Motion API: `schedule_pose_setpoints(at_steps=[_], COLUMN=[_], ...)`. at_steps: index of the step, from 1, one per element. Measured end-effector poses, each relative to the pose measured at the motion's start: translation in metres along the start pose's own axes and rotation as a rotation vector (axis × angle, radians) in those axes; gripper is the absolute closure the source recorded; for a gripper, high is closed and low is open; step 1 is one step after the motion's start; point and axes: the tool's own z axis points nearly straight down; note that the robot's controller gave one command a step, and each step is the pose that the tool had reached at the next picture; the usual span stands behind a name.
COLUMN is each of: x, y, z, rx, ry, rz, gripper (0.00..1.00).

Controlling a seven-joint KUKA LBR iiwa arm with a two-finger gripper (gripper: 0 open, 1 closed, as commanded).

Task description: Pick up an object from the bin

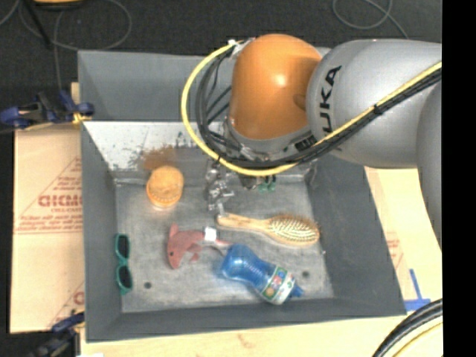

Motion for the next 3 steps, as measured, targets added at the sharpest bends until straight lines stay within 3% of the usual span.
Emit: schedule_pose_setpoints(at_steps=[1,2,3], x=[0.005,0.004,-0.01], y=[0.018,0.018,0.026], z=[0.065,0.064,0.143], rx=[-0.002,-0.002,-0.003], ry=[0.003,0.0,-0.005], rz=[0.102,0.102,0.087], gripper=[0.0,0.0,1.0])
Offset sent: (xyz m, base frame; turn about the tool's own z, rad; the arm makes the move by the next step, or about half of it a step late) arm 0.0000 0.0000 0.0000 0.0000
